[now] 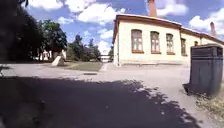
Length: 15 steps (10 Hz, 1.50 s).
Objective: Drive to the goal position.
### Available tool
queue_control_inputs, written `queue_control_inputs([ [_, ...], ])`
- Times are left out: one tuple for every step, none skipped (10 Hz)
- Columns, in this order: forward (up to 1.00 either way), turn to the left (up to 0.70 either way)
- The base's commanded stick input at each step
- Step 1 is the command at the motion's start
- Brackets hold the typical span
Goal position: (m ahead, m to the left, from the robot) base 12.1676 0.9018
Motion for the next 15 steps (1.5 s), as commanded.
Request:
queue_control_inputs([
  [0.85, 0.00],
  [0.85, 0.00],
  [0.85, 0.00],
  [0.85, 0.00],
  [0.85, 0.00],
  [0.85, 0.00],
  [0.85, 0.26],
  [0.85, 0.33],
  [0.85, 0.25],
  [0.85, 0.00],
  [0.85, 0.00],
  [0.85, 0.00],
  [0.85, 0.00],
  [0.85, 0.00],
  [0.85, 0.00],
])
